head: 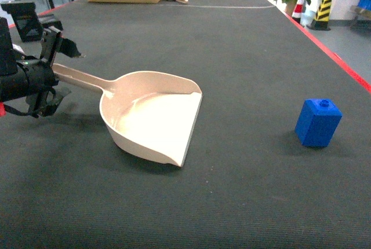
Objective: Place part in tray to right shelf
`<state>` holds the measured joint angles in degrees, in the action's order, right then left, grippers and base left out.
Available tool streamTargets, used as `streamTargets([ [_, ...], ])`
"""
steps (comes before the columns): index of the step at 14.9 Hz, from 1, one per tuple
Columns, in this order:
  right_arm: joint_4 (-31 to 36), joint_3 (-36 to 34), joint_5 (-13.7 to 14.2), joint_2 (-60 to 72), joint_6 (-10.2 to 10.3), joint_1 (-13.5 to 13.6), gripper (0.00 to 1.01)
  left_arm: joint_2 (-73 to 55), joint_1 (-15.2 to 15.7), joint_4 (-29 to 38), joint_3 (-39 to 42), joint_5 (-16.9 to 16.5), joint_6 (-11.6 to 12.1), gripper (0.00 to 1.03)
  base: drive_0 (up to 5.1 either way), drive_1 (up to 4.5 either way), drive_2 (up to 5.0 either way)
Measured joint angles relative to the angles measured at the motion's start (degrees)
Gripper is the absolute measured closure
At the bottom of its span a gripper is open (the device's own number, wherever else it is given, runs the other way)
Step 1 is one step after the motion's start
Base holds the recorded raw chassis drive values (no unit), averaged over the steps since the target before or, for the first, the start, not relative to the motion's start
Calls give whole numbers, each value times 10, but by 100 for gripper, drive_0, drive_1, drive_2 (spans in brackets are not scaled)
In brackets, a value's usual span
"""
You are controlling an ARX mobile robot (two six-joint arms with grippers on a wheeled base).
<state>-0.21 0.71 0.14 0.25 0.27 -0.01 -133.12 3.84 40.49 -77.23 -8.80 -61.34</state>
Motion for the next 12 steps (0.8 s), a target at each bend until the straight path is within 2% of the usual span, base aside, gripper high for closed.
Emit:
streamTargets([
  [2,0,0,0,0,0,0,3,-8,-7,15,-1,-1,-9,37,0,0,0],
  [3,0,0,0,0,0,0,3,-9,-16,19,-1,-9,-12,54,0,0,0],
  [5,0,0,0,0,0,0,3,-12,-21,34,0,-10,-25,81,0,0,0],
  [6,0,0,0,0,0,0,3,-11,-22,47,3,-14,-47,86,0,0,0],
  [9,0,0,0,0,0,0,3,57,-38,122,99,-9,-82,87,0,0,0],
  [12,0,0,0,0,0,0,3,171,-83,217,151,-13,-134,88,0,0,0],
])
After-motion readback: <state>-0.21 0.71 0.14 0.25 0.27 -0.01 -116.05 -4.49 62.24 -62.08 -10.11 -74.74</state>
